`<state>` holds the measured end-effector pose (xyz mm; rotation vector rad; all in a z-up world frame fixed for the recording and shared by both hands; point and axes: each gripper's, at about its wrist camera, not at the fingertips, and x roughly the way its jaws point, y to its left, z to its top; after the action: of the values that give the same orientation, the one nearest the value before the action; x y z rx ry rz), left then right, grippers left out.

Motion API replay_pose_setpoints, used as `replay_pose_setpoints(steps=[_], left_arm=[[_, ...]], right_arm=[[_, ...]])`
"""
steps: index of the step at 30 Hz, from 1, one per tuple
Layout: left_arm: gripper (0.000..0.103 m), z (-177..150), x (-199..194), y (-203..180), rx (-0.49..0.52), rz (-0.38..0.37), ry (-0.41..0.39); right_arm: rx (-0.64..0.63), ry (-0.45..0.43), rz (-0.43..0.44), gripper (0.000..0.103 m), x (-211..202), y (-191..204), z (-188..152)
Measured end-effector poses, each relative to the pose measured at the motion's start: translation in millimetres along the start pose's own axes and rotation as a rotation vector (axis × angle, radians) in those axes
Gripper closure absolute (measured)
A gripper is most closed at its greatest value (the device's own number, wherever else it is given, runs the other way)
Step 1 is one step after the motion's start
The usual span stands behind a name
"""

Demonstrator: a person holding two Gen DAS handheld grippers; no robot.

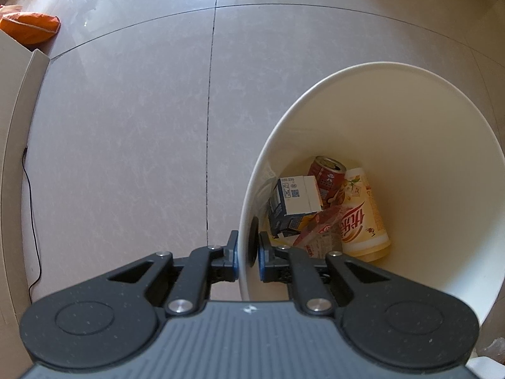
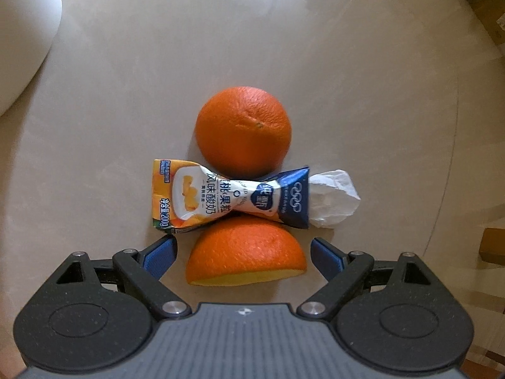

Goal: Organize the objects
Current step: 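Move the right tool to the half orange and grasp it, then carry the half orange into the bin and open the right tool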

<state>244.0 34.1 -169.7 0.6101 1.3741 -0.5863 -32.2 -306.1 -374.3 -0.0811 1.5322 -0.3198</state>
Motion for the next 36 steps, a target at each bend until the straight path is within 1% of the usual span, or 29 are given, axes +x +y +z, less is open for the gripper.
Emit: replay_pose_setpoints(steps=[4, 7, 10, 15, 19, 26, 31, 34, 36], left_arm=[[0.094, -0.2, 0.0, 0.4, 0.001, -0.001, -0.002], [0.094, -0.3, -0.1, 0.3, 0.0, -0.001, -0.002], [0.094, -0.1, -0.2, -0.2, -0.001, 0.0, -0.001], [0.094, 0.7, -0.5, 0.3, -0.006, 0.001, 0.001], [0.094, 2.2, -0.1, 1.2, -0.008, 0.0, 0.008], [0.093, 3.7, 1.4, -0.6, 0.0, 0.003, 0.014], [0.094, 2.4, 1.7, 1.1, -0.009, -0.002, 0.011], [0.094, 1.9, 2.0, 2.3, -0.013, -0.005, 0.012], [0.094, 1.8, 1.9, 3.2, -0.017, -0.007, 0.012]], right_arm=[[-0.025, 0.018, -0.01, 0.01, 9.2, 4.4, 2.1], [-0.015, 0.03, -0.011, 0.017, 9.0, 4.4, 2.3], [-0.023, 0.036, -0.018, 0.021, 10.4, 4.4, 3.8], [-0.017, 0.058, -0.013, 0.023, 4.8, 3.8, 6.9], [0.002, 0.074, 0.004, 0.023, -10.5, 2.1, 7.9], [0.093, 0.076, 0.041, 0.024, -57.0, -14.1, 10.8], [0.156, 0.028, 0.06, 0.024, -115.6, -23.9, 17.2], [0.179, -0.015, 0.078, 0.024, -152.1, -27.8, 23.3], [0.184, -0.051, 0.089, 0.024, -179.2, -22.9, 27.5]])
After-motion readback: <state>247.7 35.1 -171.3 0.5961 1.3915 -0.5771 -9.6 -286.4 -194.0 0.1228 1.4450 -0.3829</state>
